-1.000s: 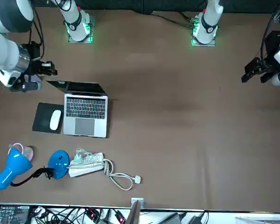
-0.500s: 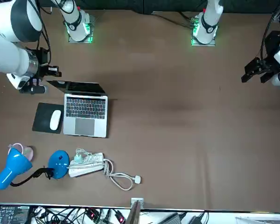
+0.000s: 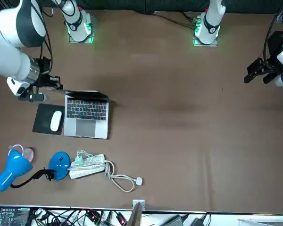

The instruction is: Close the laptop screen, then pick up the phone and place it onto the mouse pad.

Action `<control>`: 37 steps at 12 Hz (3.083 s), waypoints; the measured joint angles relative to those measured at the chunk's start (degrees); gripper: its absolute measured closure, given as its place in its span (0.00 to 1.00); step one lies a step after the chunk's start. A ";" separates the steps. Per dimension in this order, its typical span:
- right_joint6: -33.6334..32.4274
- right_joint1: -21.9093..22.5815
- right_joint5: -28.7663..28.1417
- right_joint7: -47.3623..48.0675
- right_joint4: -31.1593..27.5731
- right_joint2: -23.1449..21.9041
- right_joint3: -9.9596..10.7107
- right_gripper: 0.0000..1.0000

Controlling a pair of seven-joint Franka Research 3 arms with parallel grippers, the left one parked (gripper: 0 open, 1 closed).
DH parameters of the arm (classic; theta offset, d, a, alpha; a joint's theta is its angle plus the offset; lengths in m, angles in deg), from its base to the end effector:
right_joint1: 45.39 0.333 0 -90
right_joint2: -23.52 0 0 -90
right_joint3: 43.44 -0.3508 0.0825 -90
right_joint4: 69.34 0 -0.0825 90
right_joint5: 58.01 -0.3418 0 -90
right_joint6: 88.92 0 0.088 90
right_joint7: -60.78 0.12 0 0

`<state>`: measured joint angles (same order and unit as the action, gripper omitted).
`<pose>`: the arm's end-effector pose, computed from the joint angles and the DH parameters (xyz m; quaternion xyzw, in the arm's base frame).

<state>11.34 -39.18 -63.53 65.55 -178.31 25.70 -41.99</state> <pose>0.5057 0.0522 0.5000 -0.9944 0.0132 0.0983 0.0378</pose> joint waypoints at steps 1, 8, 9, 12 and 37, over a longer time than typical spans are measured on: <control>2.32 0.11 0.00 0.00 -0.17 0.72 -0.06 0.98; 16.82 2.11 0.03 -0.10 1.65 13.96 -0.28 0.98; 17.45 3.22 0.05 -0.10 4.82 17.92 -0.32 0.98; 17.38 3.31 0.12 -2.37 8.64 20.37 -0.07 0.98; 14.58 -20.74 12.38 -74.52 -20.38 -5.42 1.48 0.00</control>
<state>25.92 -59.92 -51.15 -8.97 -198.69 20.28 -40.51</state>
